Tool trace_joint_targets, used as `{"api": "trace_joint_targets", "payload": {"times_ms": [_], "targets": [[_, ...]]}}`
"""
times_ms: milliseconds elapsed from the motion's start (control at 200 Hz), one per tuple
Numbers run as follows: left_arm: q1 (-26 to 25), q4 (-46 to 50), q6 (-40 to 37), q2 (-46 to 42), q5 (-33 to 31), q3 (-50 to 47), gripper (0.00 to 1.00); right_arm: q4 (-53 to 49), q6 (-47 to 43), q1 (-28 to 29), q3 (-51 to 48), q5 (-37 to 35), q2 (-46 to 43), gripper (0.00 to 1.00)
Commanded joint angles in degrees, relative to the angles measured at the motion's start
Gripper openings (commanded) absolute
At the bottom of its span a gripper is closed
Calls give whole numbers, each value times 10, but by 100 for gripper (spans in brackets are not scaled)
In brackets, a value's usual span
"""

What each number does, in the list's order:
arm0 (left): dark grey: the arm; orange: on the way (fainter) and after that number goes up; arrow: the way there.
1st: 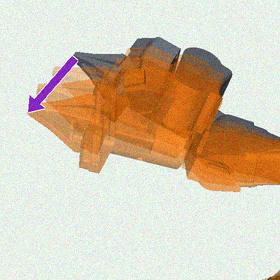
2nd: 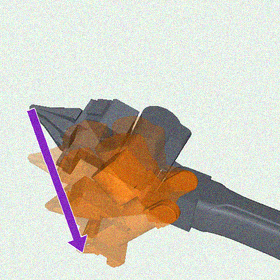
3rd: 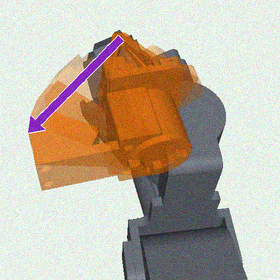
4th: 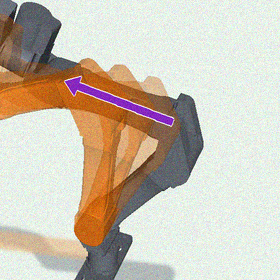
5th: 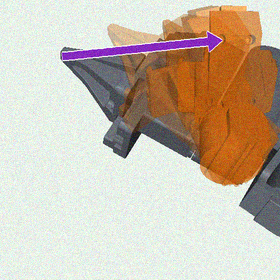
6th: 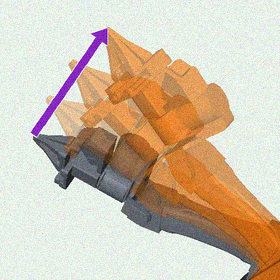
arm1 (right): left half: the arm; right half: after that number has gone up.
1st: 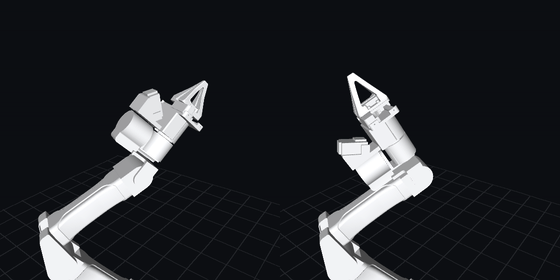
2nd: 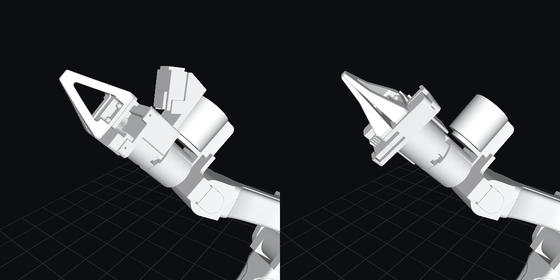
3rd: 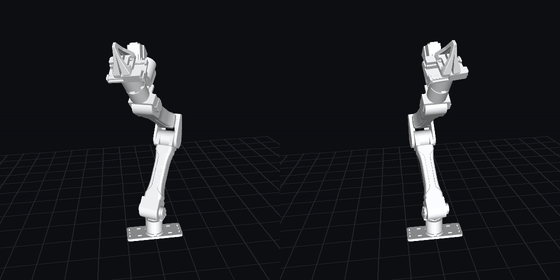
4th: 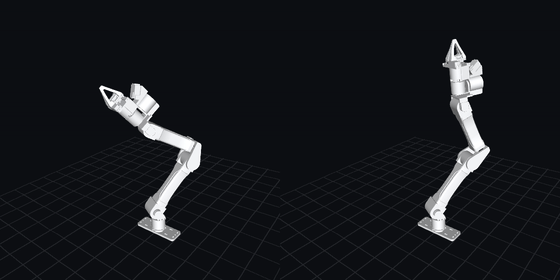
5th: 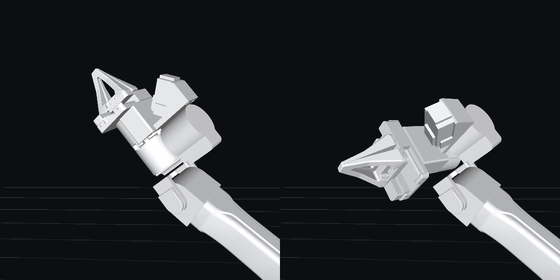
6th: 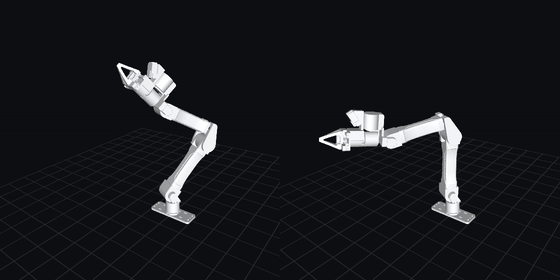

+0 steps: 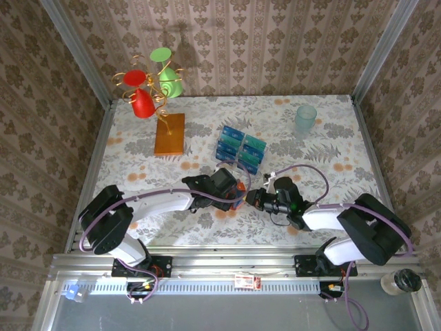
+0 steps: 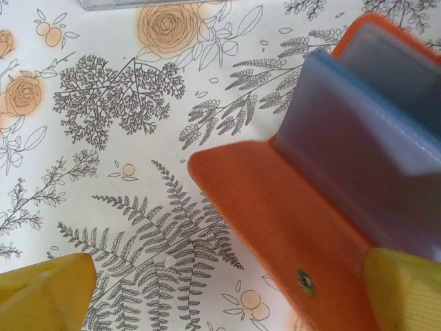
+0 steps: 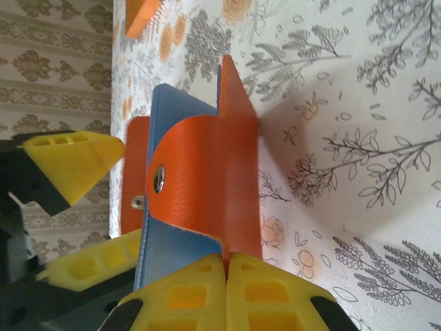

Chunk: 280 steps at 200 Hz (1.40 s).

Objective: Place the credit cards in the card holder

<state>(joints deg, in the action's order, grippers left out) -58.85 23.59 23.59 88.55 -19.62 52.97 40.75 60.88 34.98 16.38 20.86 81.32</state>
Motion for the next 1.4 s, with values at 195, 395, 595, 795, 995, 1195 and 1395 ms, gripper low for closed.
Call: {"api": "trace_joint_targets", "payload": {"times_ms": [195,395,595,795,995,1195,1395], "targets": [[-4,6,8,14,-23,13,100,54,27,38,-13,-46,40,0],[-3,8,9,10,-36,-6,95,53,49,58,-33,-101,44,0],[-2,5,8,15,-39,-15,83,48,69,72,-52,-154,33,0],[7,-14,5,18,-37,-26,77,-9,71,75,-48,-188,-5,0],[15,-43,-5,23,-12,-29,65,-20,75,75,-49,-195,-4,0],[15,-74,8,22,30,-38,60,-7,81,77,-51,-195,11,0],[25,-103,33,19,62,-58,45,-2,85,80,-51,-197,22,0]]}}
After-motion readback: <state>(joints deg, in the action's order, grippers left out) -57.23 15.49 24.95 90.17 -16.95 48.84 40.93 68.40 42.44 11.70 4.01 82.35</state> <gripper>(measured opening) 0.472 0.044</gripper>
